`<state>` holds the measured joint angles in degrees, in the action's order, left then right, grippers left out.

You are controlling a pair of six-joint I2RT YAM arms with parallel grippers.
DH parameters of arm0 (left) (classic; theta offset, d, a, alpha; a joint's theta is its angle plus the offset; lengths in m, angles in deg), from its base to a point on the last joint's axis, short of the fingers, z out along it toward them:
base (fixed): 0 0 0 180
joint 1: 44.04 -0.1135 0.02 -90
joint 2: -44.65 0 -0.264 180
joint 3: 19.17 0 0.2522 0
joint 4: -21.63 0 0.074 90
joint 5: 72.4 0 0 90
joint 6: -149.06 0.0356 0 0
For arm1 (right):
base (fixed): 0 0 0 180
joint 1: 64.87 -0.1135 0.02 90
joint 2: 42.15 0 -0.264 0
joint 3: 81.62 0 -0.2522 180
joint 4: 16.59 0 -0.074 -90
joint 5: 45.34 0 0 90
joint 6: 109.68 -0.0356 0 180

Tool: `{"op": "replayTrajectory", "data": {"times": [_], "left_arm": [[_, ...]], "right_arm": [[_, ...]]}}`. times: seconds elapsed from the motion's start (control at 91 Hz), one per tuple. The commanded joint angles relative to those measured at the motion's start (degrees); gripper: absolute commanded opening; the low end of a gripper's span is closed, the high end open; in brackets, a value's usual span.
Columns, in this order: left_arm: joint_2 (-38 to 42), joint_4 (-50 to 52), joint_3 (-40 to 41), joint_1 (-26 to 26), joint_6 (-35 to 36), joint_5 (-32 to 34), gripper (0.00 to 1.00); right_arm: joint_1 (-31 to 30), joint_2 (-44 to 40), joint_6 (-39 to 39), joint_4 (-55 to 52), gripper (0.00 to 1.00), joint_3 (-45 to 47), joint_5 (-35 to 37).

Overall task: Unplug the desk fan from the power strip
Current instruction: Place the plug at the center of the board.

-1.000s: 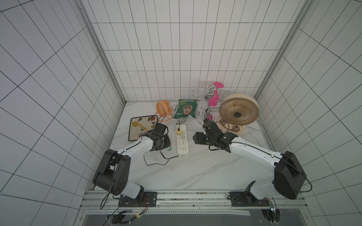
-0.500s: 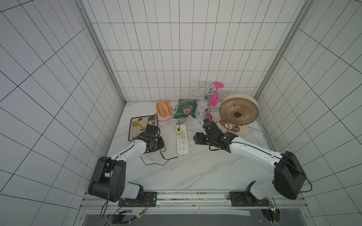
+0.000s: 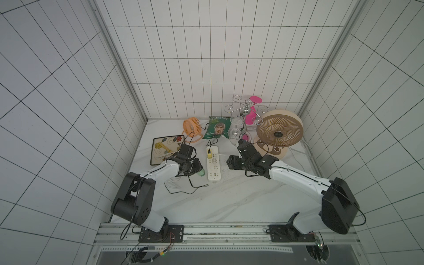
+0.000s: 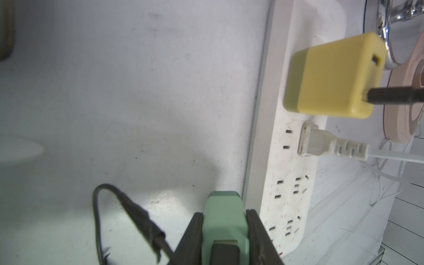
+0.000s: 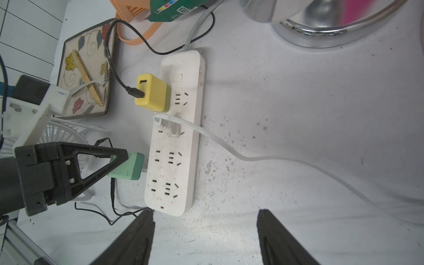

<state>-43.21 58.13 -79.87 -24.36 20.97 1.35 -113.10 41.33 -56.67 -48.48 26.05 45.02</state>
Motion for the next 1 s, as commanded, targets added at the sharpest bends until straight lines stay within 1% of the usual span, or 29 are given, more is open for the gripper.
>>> {"op": "replayTrajectory", "data": {"times": [0.0, 0.066, 0.121, 0.187, 0.264, 0.341, 0.44, 0.506, 0.616, 0.693, 0.759, 0.869, 0.99], "left_arm": [[-1.5, 1.7, 0.4, -0.6, 0.2, 4.0, 0.41], [-0.4, 3.1, 0.5, -1.0, 0.7, 5.7, 0.51], [0.8, 5.2, 0.3, -1.1, 1.2, 7.9, 0.62], [2.2, 8.3, -0.6, -1.1, 1.9, 10.7, 0.69], [4.4, 10.6, -1.3, -0.9, 2.4, 13.2, 0.72], [6.7, 12.1, -2.5, -0.1, 2.5, 14.0, 0.72], [8.6, 12.2, -4.4, 2.6, 1.2, 13.3, 0.70], [8.9, 11.0, -5.8, 5.0, -0.6, 12.0, 0.66], [8.1, 6.1, -6.5, 7.5, -6.5, 9.4, 0.55], [6.7, 2.2, -6.6, 7.6, -10.8, 8.0, 0.51], [5.0, 0.6, -7.7, 7.3, -12.8, 8.1, 0.49], [1.7, -0.4, -9.9, 5.3, -13.9, 6.8, 0.48], [-1.1, -2.3, -10.5, 3.1, -14.0, 5.2, 0.47]], "right_arm": [[0.5, -2.1, 0.6, -1.1, 0.74, 0.7, 1.3], [0.5, -2.3, 0.5, -1.2, 0.73, 1.0, 1.4], [0.5, -2.4, 0.4, -1.2, 0.73, 1.2, 1.3], [0.6, -2.4, 0.3, -1.1, 0.73, 1.3, 1.3], [0.6, -2.5, 0.4, -1.1, 0.73, 1.4, 1.3], [0.6, -2.6, 0.6, -1.2, 0.74, 1.3, 1.4], [0.8, -2.8, 0.6, -1.3, 0.73, 1.6, 1.5], [0.9, -3.0, 0.7, -1.6, 0.73, 1.7, 1.6], [0.9, -3.2, 1.6, -2.4, 0.73, 0.9, 1.7], [0.6, -2.7, 3.0, -3.1, 0.72, -0.5, 1.5], [-0.2, -1.4, 4.5, -4.0, 0.71, -2.5, 1.3], [-2.2, 2.0, 5.9, -5.3, 0.69, -6.8, 0.8], [-3.7, 5.8, 6.5, -6.5, 0.69, -11.7, 1.8]]}}
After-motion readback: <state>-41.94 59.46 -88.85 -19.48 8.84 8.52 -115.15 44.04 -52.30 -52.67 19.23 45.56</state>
